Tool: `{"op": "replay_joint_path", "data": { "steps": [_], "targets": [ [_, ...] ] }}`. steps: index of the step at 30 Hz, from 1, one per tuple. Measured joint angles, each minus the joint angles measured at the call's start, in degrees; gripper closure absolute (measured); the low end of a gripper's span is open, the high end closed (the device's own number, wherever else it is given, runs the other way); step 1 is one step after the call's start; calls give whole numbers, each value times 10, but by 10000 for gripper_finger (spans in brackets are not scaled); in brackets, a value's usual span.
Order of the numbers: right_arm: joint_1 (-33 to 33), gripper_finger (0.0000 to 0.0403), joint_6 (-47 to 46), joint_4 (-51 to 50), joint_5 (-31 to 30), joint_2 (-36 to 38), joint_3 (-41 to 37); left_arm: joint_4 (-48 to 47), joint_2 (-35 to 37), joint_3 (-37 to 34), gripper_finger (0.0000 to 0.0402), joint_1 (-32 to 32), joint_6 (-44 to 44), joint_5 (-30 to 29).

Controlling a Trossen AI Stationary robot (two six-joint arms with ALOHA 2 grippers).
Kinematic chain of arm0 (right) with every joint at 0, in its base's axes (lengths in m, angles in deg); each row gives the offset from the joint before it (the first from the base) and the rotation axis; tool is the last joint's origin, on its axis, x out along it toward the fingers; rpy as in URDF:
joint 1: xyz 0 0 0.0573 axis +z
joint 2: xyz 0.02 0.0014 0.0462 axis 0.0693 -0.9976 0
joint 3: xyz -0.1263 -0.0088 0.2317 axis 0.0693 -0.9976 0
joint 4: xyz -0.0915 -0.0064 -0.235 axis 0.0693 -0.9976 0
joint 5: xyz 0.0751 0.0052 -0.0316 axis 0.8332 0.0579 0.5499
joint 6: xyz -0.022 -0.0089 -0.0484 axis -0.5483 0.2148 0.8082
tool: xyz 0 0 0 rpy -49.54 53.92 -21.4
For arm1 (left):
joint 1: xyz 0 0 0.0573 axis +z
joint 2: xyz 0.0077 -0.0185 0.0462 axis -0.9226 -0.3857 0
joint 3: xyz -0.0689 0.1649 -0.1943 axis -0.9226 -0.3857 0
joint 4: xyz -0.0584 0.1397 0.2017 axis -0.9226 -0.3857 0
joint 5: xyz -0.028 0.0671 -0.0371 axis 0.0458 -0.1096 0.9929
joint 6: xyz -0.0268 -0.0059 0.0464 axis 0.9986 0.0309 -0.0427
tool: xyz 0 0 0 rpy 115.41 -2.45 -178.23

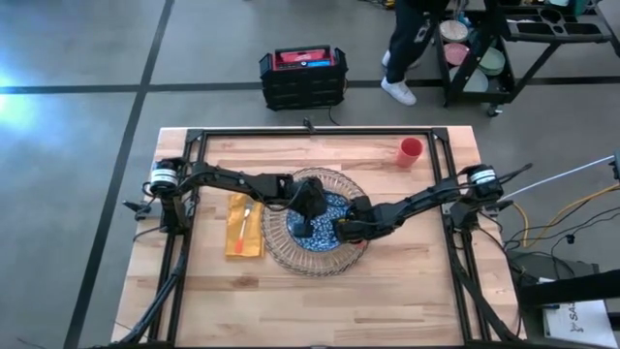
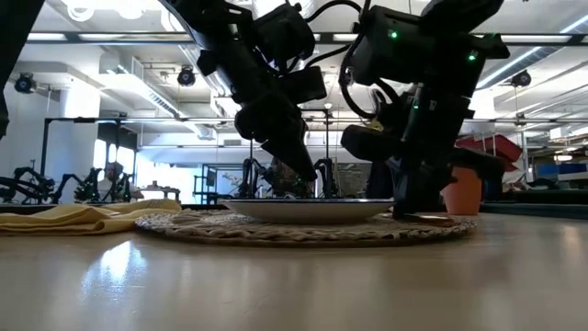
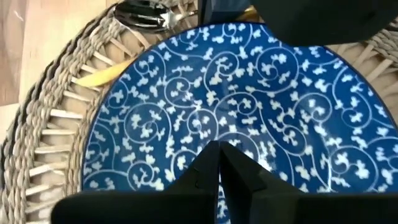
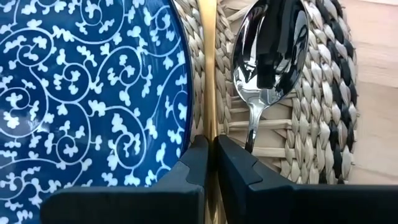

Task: Set table place
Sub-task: Put the golden knife on the brown table mat

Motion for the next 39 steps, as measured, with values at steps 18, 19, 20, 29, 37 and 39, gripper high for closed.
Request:
{"op": "replay_joint_path", "data": {
  "steps": [18, 19, 20, 29, 37, 39],
  "targets": [
    [1, 326, 27, -52, 3, -7, 63, -10, 0, 0, 402, 0, 1, 0],
    [1, 315, 26, -57, 4, -7, 67, -10, 0, 0, 402, 0, 1, 0],
    [1, 304, 25, -63, 5, -7, 72, -11, 0, 0, 402, 0, 1, 0],
    [20, 238, 29, -99, 1, -6, 103, -14, 0, 0, 402, 0, 2, 0],
    [46, 252, -3, -99, 49, -9, 102, -14, 0, 0, 402, 0, 2, 0],
    [58, 264, -15, -101, 49, -10, 102, -14, 0, 0, 402, 0, 2, 0]
  ]
}}
